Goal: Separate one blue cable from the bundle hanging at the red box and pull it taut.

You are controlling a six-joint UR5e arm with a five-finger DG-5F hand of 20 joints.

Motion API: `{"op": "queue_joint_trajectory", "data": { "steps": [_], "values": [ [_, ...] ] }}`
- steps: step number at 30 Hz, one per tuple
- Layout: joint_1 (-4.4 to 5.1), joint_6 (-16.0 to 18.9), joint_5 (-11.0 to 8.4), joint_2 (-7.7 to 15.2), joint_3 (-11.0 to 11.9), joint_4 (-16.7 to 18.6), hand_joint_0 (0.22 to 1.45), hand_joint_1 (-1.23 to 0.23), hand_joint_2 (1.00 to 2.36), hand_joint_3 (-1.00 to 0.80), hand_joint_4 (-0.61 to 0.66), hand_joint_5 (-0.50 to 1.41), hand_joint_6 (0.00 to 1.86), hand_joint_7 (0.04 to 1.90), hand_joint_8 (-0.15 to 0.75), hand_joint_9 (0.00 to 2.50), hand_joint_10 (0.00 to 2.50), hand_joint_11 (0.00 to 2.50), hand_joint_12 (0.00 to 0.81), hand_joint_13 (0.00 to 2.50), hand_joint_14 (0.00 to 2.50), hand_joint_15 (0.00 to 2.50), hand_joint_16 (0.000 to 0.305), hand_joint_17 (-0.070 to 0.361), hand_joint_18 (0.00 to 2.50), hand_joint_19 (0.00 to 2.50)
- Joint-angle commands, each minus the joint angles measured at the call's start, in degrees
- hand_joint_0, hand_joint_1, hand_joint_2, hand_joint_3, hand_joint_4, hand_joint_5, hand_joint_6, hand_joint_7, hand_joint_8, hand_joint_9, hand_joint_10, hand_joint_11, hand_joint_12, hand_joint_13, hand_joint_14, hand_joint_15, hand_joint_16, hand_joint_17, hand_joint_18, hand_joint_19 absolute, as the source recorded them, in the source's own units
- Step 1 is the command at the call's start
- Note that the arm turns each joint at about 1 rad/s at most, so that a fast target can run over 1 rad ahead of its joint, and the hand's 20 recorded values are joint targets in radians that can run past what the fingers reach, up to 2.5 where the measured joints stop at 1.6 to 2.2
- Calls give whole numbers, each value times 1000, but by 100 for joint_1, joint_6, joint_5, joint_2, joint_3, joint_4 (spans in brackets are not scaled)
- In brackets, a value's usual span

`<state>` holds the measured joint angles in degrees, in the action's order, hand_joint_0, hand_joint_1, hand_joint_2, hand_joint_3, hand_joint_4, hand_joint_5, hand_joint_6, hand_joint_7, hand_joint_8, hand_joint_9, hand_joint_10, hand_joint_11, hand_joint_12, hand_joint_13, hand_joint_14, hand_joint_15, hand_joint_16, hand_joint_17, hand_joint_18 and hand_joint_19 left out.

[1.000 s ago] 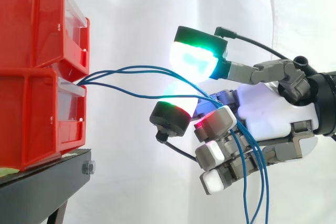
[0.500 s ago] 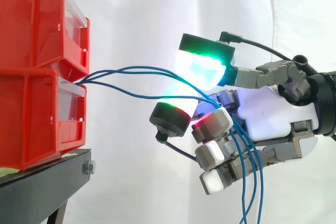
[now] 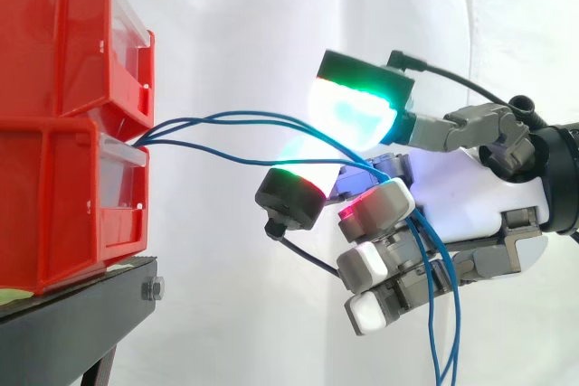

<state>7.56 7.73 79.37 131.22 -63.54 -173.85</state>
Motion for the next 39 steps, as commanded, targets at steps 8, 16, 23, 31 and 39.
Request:
{"op": "queue_joint_trajectory", "data": {
  "steps": [8, 16, 23, 31, 39],
  "values": [
    [0, -8, 0, 0, 0, 0, 508, -573, 1000, -500, 62, -190, 894, 893, 343, 1220, 15, 1202, 385, 1018, 25, 730, 58, 131, 751, 615],
    [0, 0, 0, 0, 0, 0, 694, -796, 1000, -500, 27, -206, 890, 883, 302, 1115, 16, 1183, 356, 954, 23, 715, 53, 120, 701, 583],
    [0, 0, 0, 0, 0, 0, 815, -859, 1005, -445, -52, -226, 925, 920, 287, 1045, 15, 1157, 344, 919, 24, 713, 51, 115, 679, 566],
    [0, 0, 0, 0, -9, 9, 773, -871, 1000, -500, -62, -210, 935, 946, 290, 1095, 15, 1186, 338, 941, 25, 705, 50, 113, 728, 525],
    [0, 0, 0, 0, 0, 9, 563, -646, 1000, -500, -24, -179, 923, 943, 323, 1200, 16, 1202, 360, 984, 23, 724, 52, 117, 737, 602]
  ]
}}
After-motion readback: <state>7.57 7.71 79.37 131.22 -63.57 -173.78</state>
